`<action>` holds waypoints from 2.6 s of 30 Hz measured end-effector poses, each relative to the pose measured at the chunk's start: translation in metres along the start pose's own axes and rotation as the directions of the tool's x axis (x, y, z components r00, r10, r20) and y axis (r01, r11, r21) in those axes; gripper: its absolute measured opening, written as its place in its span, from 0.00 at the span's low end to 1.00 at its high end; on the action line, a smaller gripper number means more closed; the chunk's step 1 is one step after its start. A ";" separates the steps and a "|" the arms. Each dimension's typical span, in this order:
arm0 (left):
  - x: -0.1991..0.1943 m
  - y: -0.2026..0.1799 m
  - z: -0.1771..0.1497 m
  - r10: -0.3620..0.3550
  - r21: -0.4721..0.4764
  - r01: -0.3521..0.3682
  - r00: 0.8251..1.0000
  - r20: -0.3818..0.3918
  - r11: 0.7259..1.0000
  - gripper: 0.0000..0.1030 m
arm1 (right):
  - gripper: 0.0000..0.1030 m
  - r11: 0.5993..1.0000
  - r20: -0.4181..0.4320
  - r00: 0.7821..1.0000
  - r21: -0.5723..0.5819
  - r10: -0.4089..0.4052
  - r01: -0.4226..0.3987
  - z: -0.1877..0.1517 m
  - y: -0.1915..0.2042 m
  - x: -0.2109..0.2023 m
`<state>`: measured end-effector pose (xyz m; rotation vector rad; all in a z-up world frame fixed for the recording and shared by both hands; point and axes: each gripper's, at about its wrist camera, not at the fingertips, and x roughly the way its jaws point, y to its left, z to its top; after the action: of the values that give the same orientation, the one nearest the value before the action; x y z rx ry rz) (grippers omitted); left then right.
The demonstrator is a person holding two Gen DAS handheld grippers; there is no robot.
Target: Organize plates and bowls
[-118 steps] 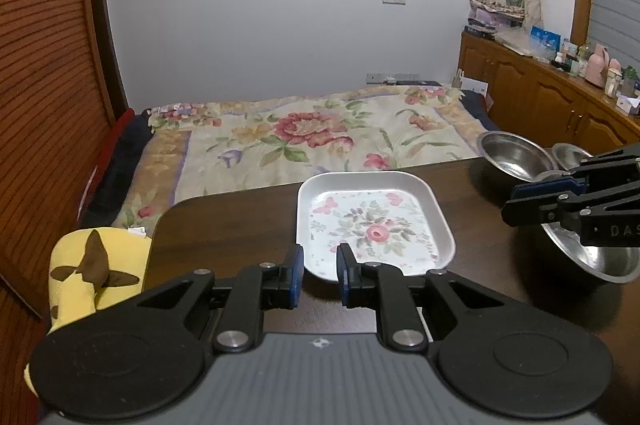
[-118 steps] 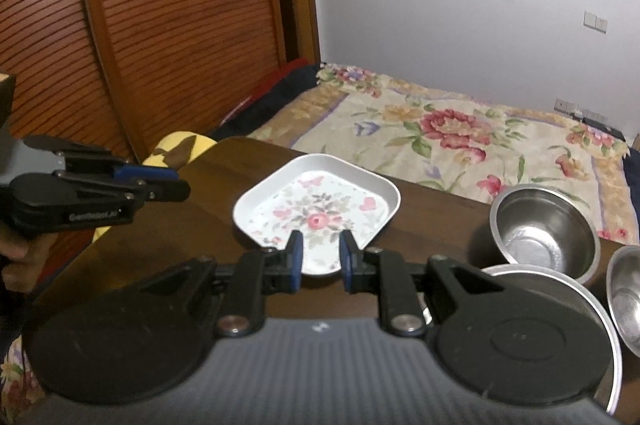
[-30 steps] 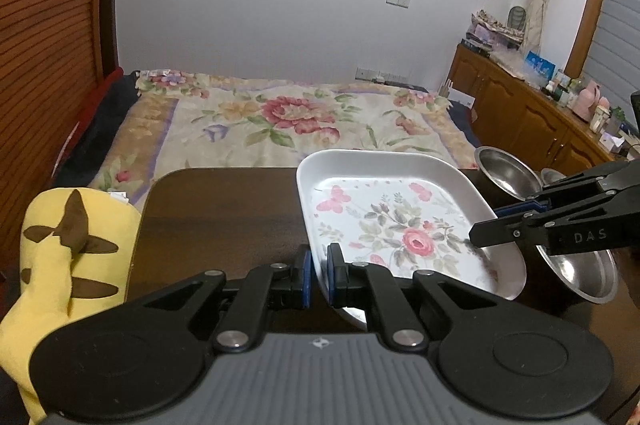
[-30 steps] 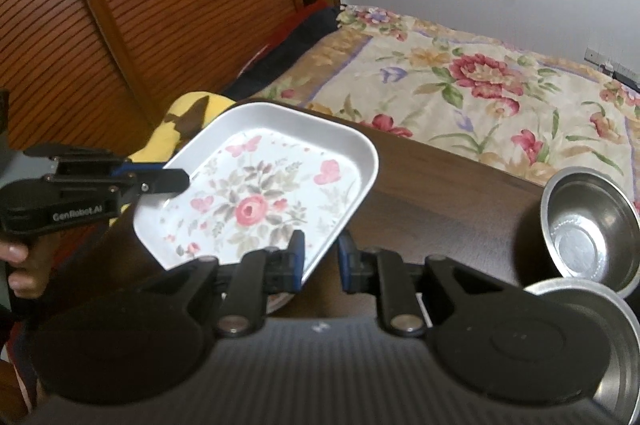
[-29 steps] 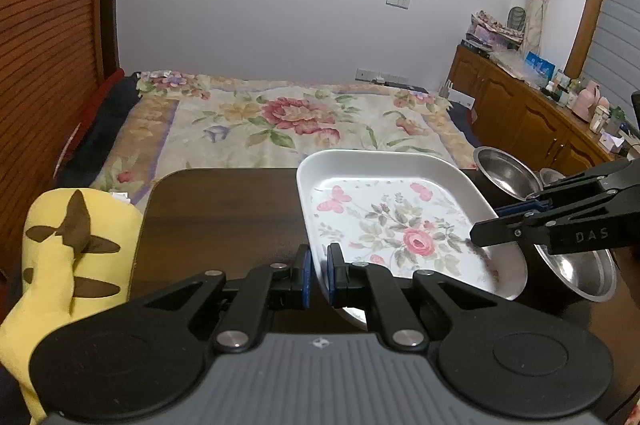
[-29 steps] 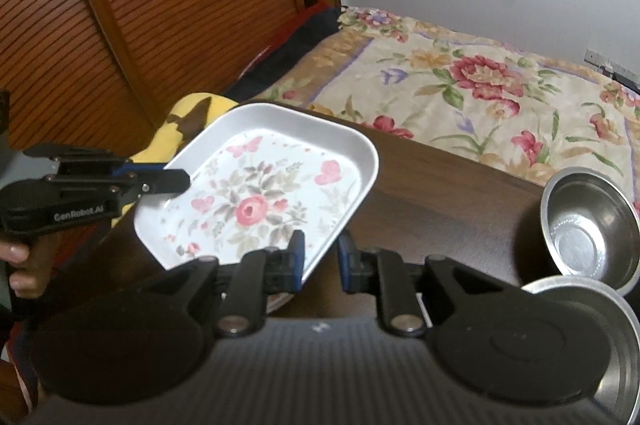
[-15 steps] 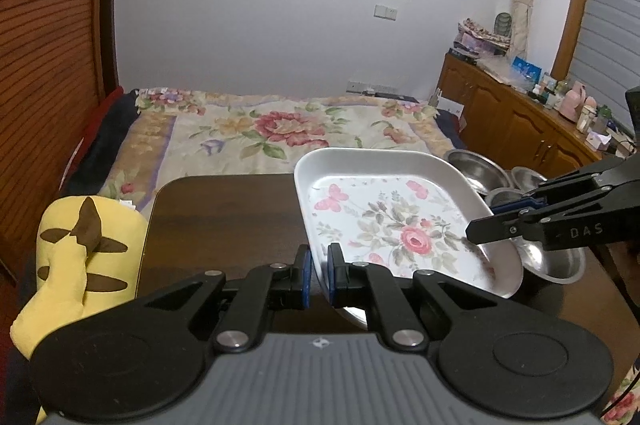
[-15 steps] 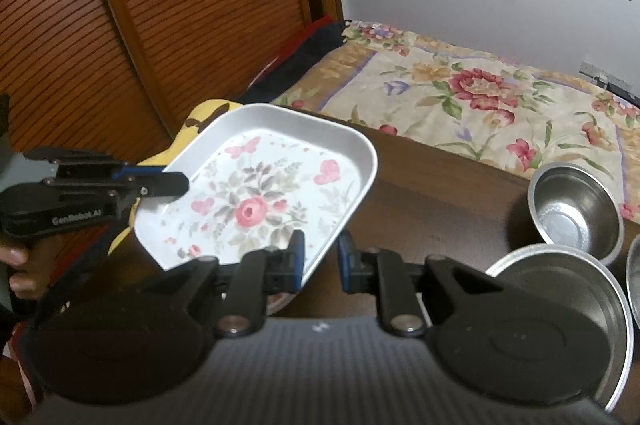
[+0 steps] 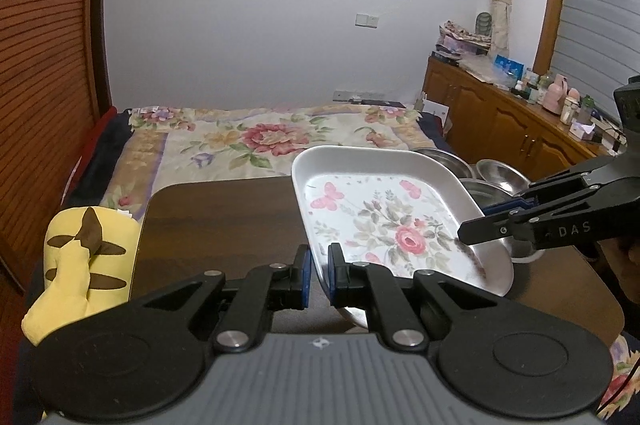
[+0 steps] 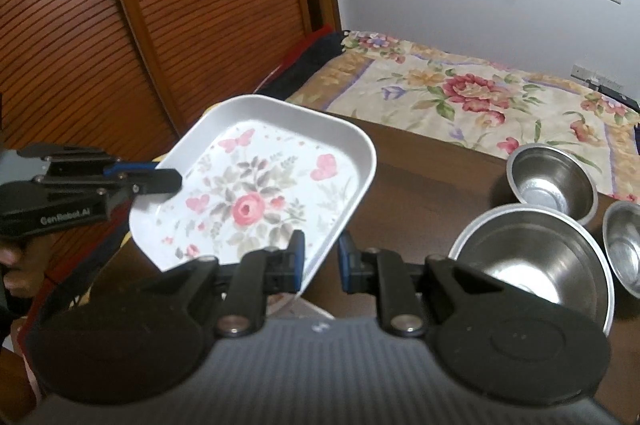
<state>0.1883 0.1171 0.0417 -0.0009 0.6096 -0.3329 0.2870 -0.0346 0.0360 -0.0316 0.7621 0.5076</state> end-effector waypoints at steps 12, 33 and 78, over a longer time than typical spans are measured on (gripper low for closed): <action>-0.002 -0.016 -0.020 -0.015 0.025 0.015 0.999 -0.028 1.000 0.09 | 0.19 1.000 -0.015 1.000 0.002 0.011 -0.011 -0.030 -0.001 -0.012; 0.009 -0.031 -0.079 -0.038 0.026 0.041 0.990 -0.135 0.999 0.10 | 0.19 0.999 -0.091 0.995 0.030 0.047 -0.044 -0.082 -0.001 -0.003; 0.012 -0.045 -0.113 0.002 0.034 0.001 0.995 -0.098 0.999 0.12 | 0.19 0.966 0.231 0.972 0.239 0.043 -0.100 -0.146 -0.004 0.000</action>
<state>0.1203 0.0817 -0.0531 0.0488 0.7008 -0.3441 0.1942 -0.0685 -0.0711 0.2844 0.6013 0.4718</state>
